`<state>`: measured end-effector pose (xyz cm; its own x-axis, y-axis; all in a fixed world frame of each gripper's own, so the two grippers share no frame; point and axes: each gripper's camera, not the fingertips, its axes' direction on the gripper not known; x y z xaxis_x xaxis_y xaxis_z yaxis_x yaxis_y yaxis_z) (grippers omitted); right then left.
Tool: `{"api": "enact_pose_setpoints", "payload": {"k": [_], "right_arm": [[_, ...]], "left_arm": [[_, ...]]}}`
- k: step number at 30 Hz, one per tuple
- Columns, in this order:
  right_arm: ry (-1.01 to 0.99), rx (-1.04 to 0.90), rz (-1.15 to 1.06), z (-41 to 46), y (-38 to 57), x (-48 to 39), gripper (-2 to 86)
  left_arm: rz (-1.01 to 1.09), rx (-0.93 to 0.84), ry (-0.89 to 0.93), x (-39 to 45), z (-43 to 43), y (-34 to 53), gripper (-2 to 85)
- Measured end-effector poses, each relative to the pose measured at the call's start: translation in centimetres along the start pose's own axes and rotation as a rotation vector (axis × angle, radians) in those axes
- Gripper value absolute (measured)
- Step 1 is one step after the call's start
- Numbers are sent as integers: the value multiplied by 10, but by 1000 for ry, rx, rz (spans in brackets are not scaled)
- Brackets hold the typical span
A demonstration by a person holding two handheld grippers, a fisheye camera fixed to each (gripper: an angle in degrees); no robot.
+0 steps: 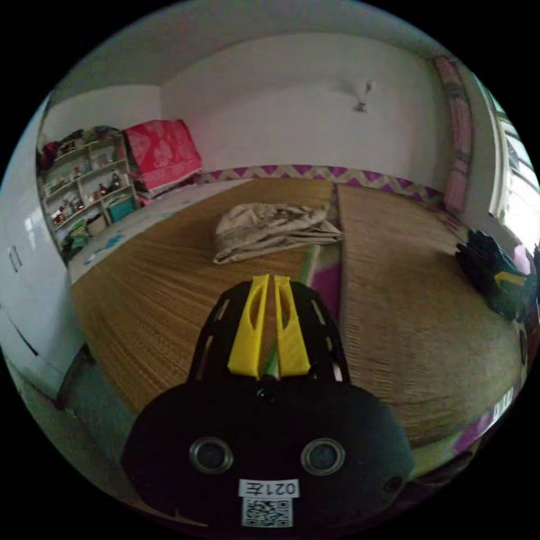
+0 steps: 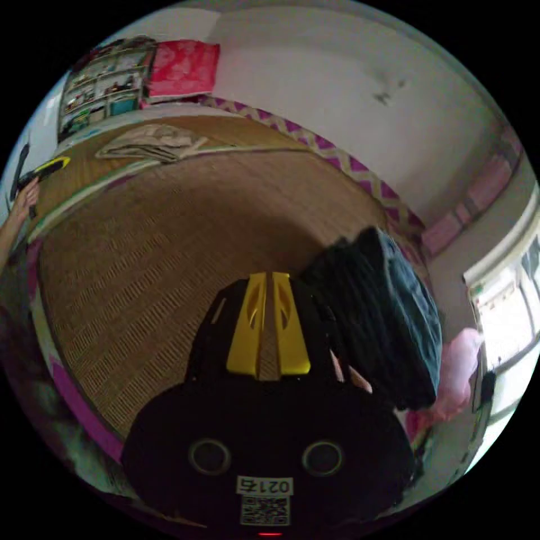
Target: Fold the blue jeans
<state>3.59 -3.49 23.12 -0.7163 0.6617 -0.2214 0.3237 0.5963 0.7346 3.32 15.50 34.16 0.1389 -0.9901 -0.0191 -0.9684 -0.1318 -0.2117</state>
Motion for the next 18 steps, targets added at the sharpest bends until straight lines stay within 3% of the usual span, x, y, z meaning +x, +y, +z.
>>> {"api": "enact_pose_setpoints", "payload": {"k": [4,11,14,18], "right_arm": [[146,45,127,-16,23,34,10],[375,3,-124,-2,-24,17,96],[379,-103,-175,26,-45,19,141],[341,-135,-198,46,-53,24,127]], "left_arm": [[58,41,95,54,-29,26,-9],[115,24,142,118,-57,70,-9],[137,1,145,132,-64,88,-9],[141,-23,151,138,-73,105,-9]]}}
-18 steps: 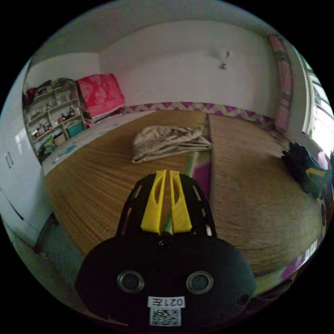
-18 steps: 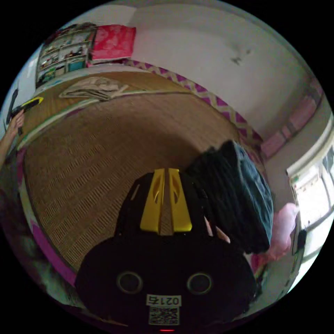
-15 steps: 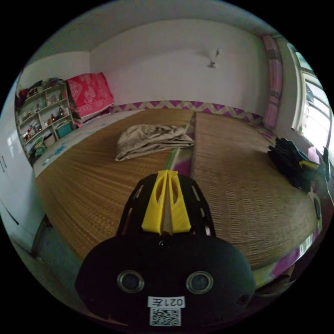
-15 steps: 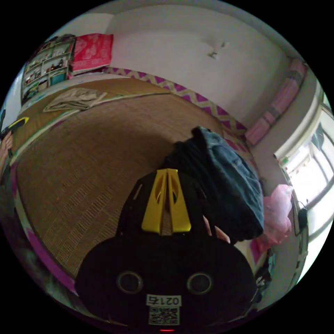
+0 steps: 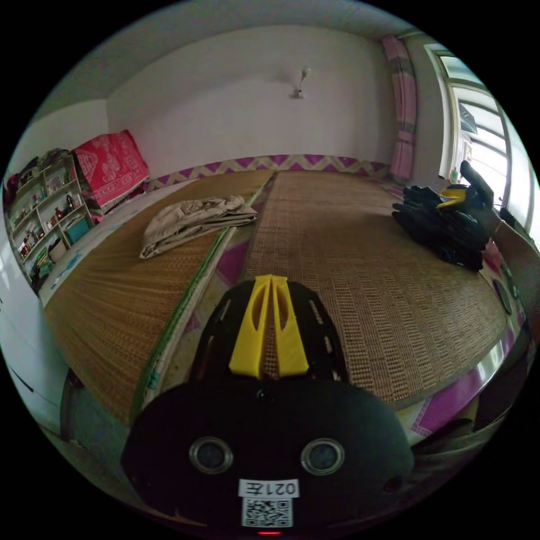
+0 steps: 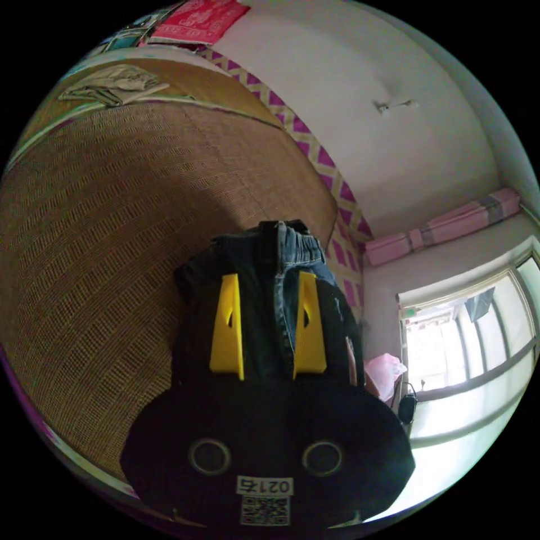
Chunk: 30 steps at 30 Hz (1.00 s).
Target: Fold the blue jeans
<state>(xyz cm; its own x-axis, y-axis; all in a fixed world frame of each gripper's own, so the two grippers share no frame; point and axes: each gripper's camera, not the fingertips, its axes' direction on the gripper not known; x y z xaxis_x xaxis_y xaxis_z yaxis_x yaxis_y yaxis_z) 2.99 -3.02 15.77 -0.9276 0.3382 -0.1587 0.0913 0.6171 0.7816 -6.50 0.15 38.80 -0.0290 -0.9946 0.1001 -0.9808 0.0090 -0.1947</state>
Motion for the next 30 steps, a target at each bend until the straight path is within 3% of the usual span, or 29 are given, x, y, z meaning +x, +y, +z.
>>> {"api": "enact_pose_setpoints", "payload": {"k": [6,12,19,24,30], "right_arm": [[-93,-3,-10,17,-9,-1,61],[-176,18,231,1,-4,37,41],[-188,116,257,-109,-15,72,37],[-359,146,72,-180,-65,-15,38],[-576,161,-116,-181,-127,-221,38]], "left_arm": [[-49,-52,31,0,-5,25,-9],[-62,-64,21,1,-12,44,-9],[-78,-59,36,-5,-28,64,-10],[-120,-72,71,-16,-39,82,-9],[-128,-122,116,-29,-53,107,-10]]}}
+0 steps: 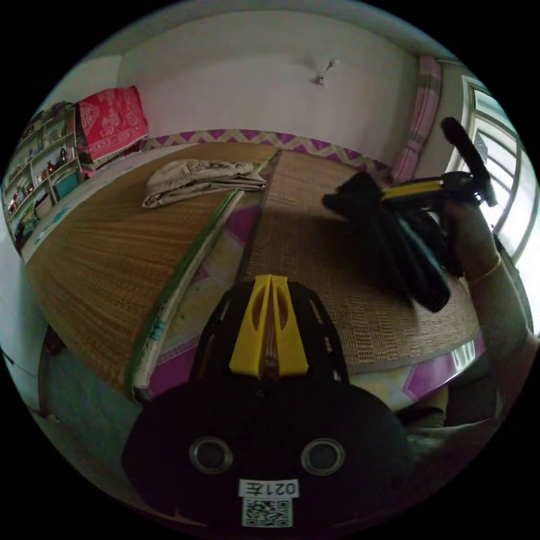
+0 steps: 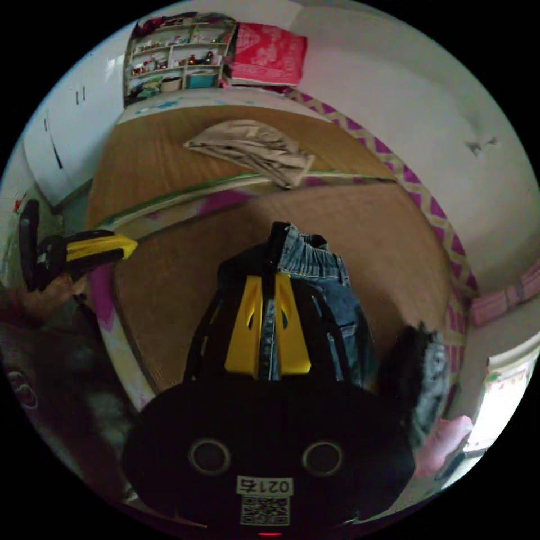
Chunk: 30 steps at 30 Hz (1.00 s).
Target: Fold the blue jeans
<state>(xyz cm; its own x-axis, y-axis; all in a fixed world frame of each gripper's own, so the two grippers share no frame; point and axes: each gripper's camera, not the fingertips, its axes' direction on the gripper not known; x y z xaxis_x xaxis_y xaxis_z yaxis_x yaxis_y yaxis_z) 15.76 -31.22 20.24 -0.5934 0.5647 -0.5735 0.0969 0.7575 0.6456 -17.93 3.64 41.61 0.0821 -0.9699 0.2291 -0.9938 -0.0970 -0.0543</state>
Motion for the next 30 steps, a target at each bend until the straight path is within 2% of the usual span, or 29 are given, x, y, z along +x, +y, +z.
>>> {"api": "enact_pose_setpoints", "payload": {"k": [2,3,7,12,16,18,21,23,30], "right_arm": [[-201,-6,-12,30,-10,-40,39],[-217,11,-13,31,-10,-50,40],[-76,30,-63,41,-3,-102,54],[-55,54,-37,28,16,-106,84],[-19,148,-24,-1,44,-99,89],[-32,150,-11,-2,54,-94,75],[-105,54,-28,24,66,-89,66],[-110,111,6,22,80,-83,64],[-81,131,78,-3,91,-68,47]], "left_arm": [[-8,0,-34,-7,-9,9,-9],[-9,0,-42,-9,-11,11,-9],[-33,-16,-60,-20,-15,24,-9],[-55,-36,-5,-18,-12,34,-9],[-67,-32,9,-19,-13,43,-9],[-72,-31,3,-21,-13,47,-9],[-85,-37,12,-24,-14,51,-9],[-90,-41,17,-26,-14,54,-9],[-102,-58,27,-28,-10,60,-9]]}}
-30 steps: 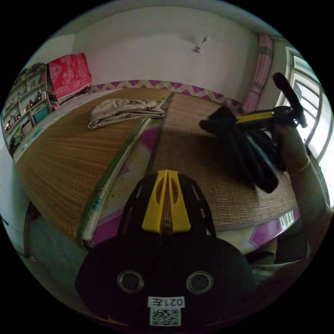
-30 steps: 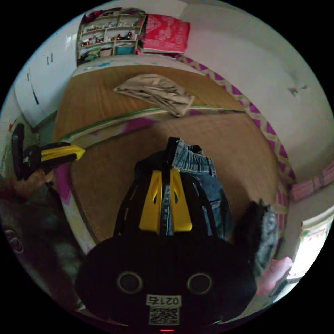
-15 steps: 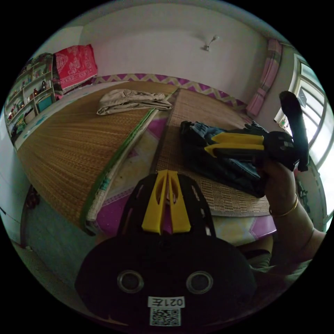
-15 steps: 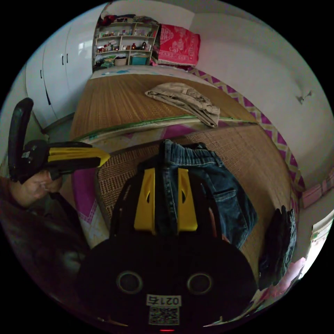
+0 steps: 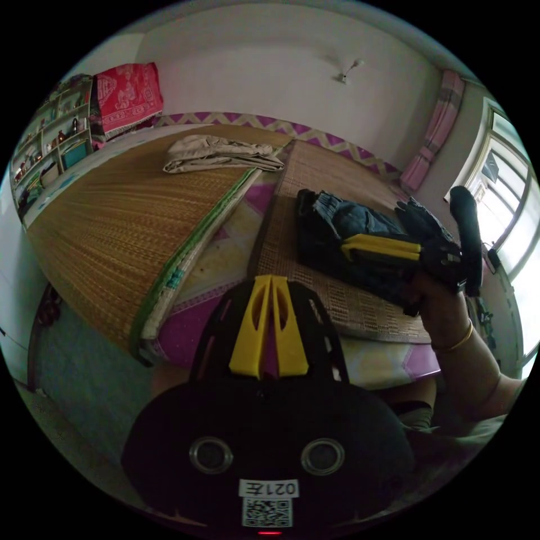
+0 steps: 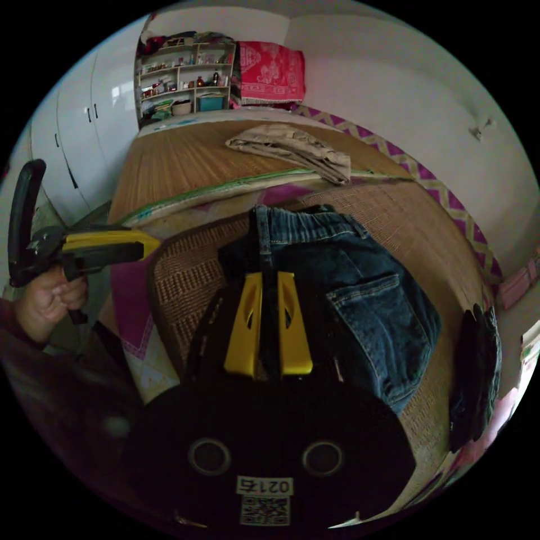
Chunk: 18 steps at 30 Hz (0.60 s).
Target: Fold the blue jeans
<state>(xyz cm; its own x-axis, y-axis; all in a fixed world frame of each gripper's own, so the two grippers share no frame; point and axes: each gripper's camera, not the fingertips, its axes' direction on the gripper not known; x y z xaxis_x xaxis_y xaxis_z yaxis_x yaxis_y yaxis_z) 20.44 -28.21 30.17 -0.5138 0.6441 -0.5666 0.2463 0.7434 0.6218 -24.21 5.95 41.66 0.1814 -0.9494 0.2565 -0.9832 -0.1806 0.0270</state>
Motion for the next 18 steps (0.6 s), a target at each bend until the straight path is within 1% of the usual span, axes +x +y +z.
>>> {"api": "enact_pose_setpoints", "payload": {"k": [2,4,7,9,10,12,14,16,18], "right_arm": [[61,120,29,-31,2,4,51],[110,147,1,-41,-2,0,73],[98,87,-22,-31,-15,4,130],[82,34,-30,-19,-23,8,132],[86,8,-34,-12,-25,12,122],[53,24,9,-17,-23,27,90],[9,126,135,-50,-11,67,59],[-60,196,216,-85,3,105,54],[-86,271,294,-128,23,145,52]], "left_arm": [[-3,-1,0,0,2,1,-9],[-6,-6,4,0,5,2,-9],[-9,-14,8,1,9,1,-9],[-6,-14,7,3,10,0,-9],[-5,-12,2,4,10,0,-9],[-7,-2,-6,4,9,-1,-9],[-6,2,-5,4,8,-3,-9],[0,3,-7,5,9,-5,-9],[11,3,-4,8,11,-7,-9]]}}
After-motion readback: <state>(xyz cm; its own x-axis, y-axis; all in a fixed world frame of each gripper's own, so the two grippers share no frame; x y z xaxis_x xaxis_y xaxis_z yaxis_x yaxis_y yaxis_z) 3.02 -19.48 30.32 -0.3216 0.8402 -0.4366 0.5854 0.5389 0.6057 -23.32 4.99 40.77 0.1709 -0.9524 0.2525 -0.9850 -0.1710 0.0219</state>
